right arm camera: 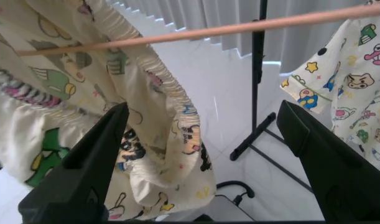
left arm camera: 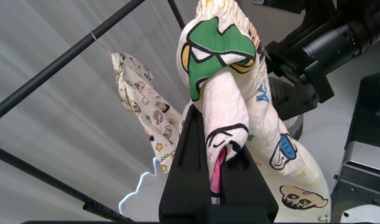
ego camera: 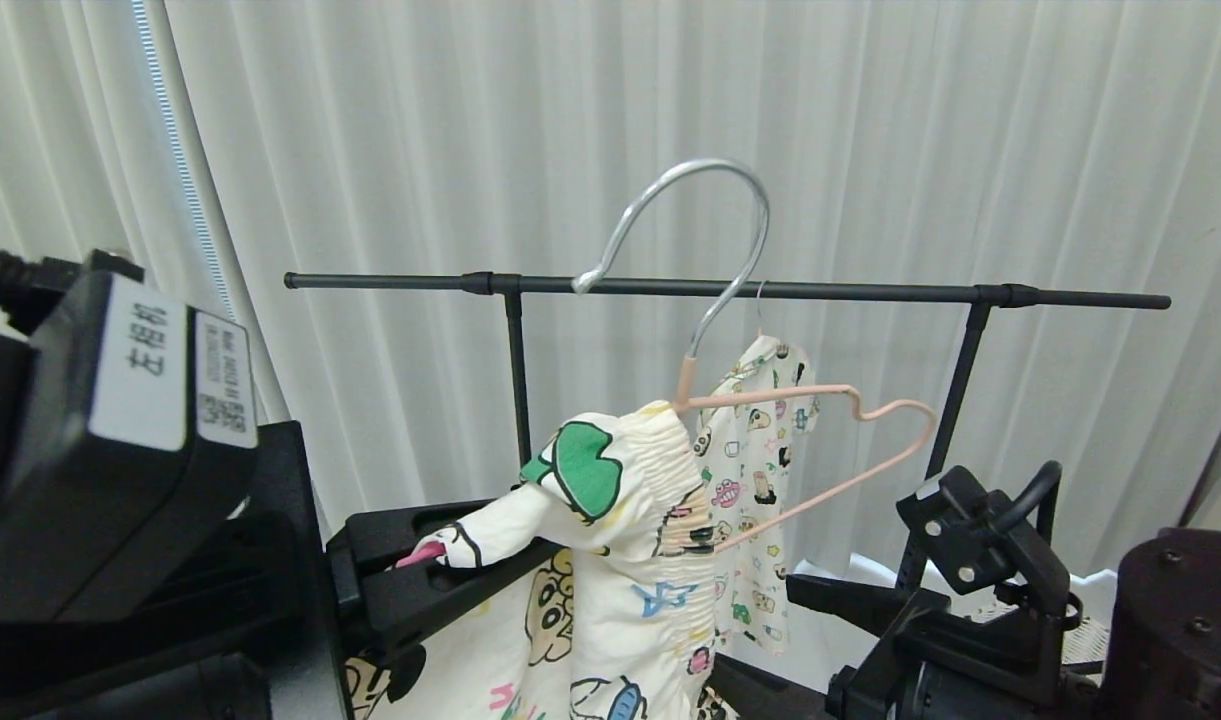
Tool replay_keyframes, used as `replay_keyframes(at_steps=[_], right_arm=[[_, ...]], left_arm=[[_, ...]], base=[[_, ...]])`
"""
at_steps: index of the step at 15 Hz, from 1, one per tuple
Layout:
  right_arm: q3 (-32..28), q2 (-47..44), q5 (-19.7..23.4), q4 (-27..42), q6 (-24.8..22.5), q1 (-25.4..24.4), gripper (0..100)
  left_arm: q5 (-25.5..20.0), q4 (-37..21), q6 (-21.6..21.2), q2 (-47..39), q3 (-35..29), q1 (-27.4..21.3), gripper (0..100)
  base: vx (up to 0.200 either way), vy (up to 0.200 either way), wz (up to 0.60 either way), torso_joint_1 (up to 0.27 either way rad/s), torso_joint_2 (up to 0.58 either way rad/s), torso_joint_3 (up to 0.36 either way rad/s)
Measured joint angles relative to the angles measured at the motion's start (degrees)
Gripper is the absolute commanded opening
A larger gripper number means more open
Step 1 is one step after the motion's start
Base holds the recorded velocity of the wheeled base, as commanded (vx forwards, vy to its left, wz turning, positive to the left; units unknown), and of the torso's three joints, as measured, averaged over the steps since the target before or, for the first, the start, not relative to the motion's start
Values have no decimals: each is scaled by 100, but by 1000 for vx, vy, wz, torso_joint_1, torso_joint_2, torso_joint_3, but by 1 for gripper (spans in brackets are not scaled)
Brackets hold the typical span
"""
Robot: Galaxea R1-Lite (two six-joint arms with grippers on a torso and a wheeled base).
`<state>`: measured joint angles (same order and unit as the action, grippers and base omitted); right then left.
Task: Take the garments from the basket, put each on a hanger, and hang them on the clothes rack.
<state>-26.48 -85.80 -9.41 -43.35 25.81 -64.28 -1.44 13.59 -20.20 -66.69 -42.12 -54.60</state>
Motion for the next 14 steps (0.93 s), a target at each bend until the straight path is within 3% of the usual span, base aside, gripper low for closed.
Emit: replay_keyframes(at_steps=[3,8,14], right_arm=[[71,-4,46,5,-5,-29,100],[302,-83,169,-2,9,-702,100],[173,-224,158,-20,20,-580,100]], left_arm=[[0,1,-2,46,-13,-7,0],[5,6,-2,85,-151,-101,0],[176,4,-2,85,-176,-512,0]], base=[[0,0,0,0,0,0],[0,0,0,0,0,0],[0,0,0,0,0,0]])
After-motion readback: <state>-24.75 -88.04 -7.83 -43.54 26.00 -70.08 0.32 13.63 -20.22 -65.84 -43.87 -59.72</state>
